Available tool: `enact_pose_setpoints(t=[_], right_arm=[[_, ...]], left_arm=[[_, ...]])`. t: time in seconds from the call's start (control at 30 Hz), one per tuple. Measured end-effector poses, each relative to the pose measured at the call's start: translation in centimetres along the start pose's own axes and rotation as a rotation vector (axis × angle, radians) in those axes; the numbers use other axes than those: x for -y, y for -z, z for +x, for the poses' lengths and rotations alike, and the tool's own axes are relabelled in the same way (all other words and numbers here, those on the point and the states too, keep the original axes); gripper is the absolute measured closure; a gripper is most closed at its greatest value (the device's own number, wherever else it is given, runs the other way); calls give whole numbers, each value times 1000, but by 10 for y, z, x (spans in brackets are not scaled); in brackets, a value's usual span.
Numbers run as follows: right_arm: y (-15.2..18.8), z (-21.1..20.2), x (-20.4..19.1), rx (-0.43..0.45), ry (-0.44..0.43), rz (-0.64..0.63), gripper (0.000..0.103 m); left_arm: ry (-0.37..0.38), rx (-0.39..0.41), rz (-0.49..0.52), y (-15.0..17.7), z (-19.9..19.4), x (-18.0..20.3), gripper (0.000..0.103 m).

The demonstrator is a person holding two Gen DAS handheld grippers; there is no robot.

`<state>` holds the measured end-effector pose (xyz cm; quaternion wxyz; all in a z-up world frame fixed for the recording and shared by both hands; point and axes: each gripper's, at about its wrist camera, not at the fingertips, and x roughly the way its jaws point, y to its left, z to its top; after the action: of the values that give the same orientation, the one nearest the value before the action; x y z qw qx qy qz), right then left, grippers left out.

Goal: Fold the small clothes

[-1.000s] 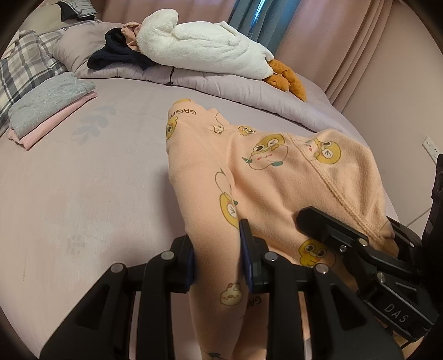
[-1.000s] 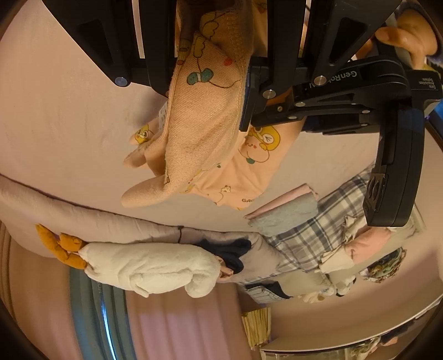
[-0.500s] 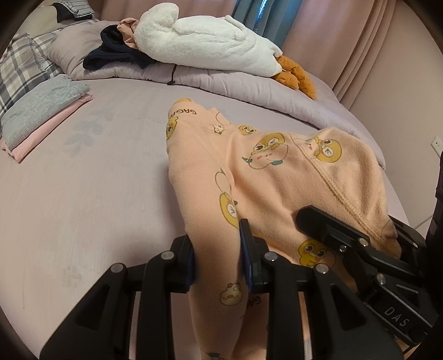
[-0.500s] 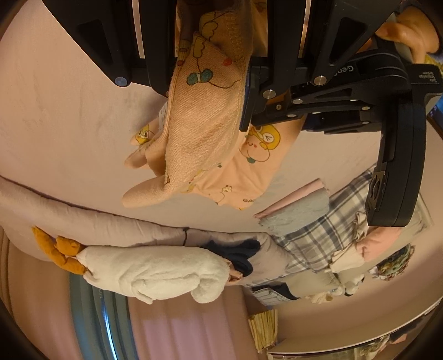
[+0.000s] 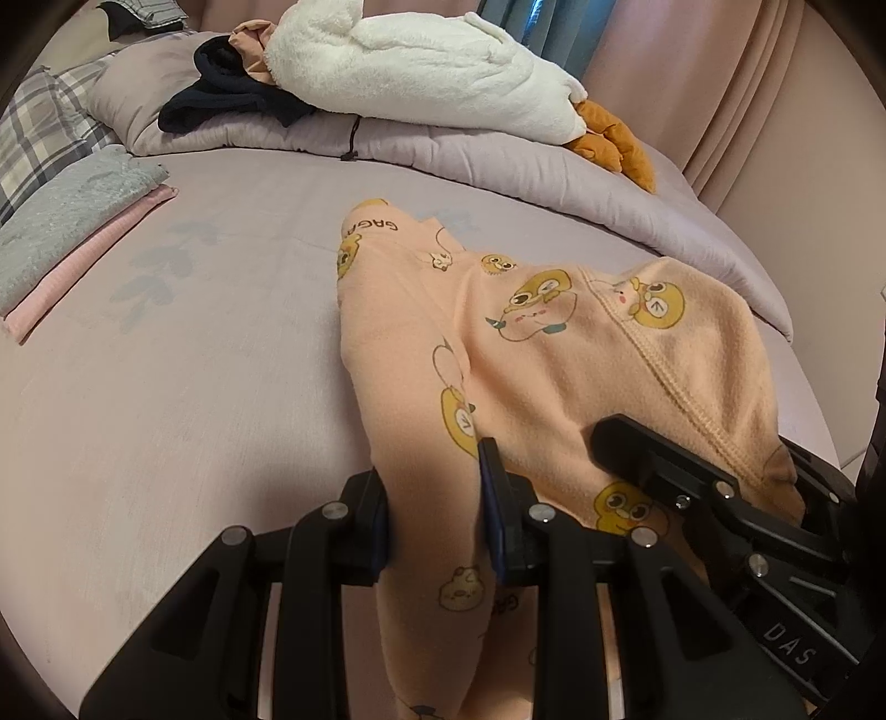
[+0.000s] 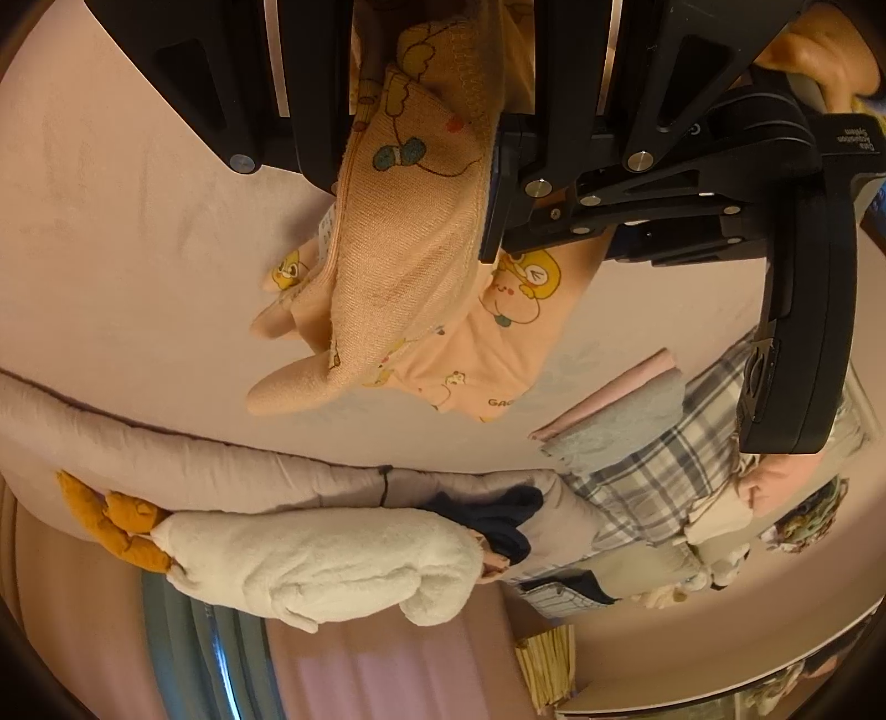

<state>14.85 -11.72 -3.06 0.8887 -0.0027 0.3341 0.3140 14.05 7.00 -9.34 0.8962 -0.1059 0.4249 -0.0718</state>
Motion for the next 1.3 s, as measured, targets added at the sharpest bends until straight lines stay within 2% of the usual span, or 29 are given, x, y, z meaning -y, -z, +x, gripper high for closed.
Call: enact_pose_setpoints(t=[0.6,1.3], right_arm=[[-4,22,13,-26,7,13,77],[0,43,32,-102,8,70,77]], left_arm=[[-31,-24,12,-7,26,1,76],[-62,-77,14,-2,49,-3,75]])
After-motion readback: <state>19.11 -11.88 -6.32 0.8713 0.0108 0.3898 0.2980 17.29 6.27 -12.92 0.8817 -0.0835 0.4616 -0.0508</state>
